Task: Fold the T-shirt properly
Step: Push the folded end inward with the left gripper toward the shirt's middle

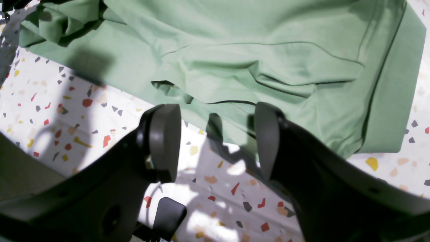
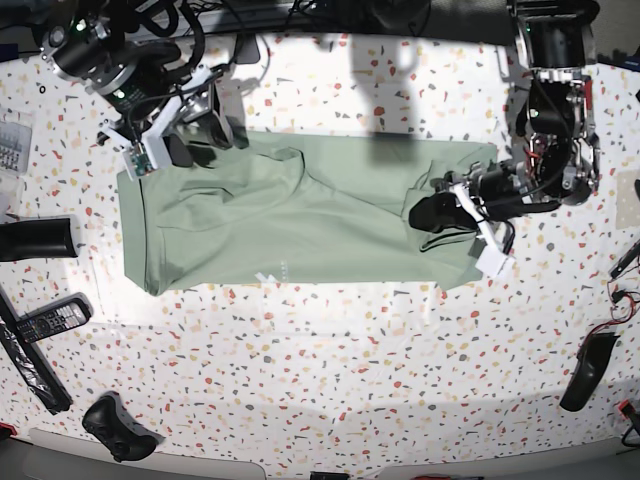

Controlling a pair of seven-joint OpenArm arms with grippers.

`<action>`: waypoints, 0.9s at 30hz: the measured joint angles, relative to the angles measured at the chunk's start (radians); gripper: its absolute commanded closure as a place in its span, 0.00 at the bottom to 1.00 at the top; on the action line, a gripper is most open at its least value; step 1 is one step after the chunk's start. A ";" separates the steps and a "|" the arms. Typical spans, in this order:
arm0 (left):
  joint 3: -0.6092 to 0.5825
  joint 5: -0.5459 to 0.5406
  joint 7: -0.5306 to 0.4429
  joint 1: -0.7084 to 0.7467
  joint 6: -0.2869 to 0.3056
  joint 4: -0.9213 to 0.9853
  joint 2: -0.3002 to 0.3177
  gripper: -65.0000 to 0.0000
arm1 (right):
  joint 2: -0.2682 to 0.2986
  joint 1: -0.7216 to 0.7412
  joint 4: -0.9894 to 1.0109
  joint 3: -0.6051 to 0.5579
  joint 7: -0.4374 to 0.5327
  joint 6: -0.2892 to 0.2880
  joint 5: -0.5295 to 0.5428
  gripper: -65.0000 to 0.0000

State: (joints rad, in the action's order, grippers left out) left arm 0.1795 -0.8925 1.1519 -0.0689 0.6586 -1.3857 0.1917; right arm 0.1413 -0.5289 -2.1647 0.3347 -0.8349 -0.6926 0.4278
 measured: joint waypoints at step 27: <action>-0.002 -0.197 -0.027 -0.010 0.003 0.000 -0.047 0.45 | 0.000 0.000 0.000 0.000 0.000 0.000 0.000 0.48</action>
State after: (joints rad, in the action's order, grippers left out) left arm 0.1780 -1.0897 1.1244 -0.0788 0.6621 -1.3857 0.1448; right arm 0.1413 -0.5289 -2.1647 0.3347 -0.8352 -0.6926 0.4282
